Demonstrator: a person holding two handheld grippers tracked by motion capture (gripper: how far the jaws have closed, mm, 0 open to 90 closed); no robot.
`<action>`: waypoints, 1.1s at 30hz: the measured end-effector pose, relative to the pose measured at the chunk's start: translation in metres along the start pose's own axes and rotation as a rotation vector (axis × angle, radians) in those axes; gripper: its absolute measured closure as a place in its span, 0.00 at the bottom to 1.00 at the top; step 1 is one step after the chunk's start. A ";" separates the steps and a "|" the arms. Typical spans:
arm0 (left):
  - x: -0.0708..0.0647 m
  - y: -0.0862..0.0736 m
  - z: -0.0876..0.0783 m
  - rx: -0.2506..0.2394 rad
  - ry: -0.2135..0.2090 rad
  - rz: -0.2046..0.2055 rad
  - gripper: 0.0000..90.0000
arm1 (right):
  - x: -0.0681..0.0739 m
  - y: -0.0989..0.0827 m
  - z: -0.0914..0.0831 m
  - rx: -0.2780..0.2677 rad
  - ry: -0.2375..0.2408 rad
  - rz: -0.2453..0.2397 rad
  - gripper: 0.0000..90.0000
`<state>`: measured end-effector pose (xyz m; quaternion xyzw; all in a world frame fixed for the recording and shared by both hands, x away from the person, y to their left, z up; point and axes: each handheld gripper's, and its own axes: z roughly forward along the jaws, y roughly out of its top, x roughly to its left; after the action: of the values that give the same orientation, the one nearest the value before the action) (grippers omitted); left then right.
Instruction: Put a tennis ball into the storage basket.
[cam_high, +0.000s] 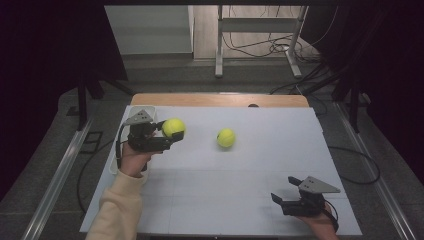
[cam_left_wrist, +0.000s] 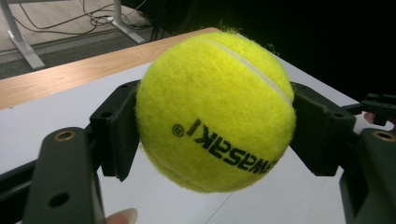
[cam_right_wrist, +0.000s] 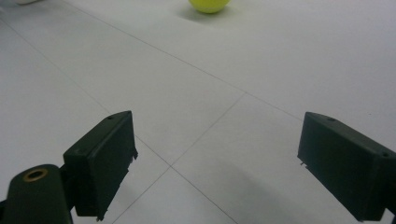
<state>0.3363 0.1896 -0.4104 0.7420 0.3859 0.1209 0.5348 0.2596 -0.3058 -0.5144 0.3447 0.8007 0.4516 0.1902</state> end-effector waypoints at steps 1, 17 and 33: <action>0.001 0.000 -0.001 -0.002 0.001 -0.001 0.29 | 0.000 0.000 0.000 0.000 0.000 0.000 0.13; 0.013 -0.001 -0.014 -0.031 0.032 -0.031 0.30 | 0.000 0.000 0.000 -0.005 0.000 -0.005 0.13; 0.026 -0.003 -0.027 -0.043 0.099 -0.053 0.29 | 0.000 0.000 0.000 -0.003 0.003 -0.004 0.13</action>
<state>0.3364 0.2275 -0.4084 0.7130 0.4286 0.1517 0.5338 0.2595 -0.3054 -0.5145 0.3421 0.8009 0.4529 0.1906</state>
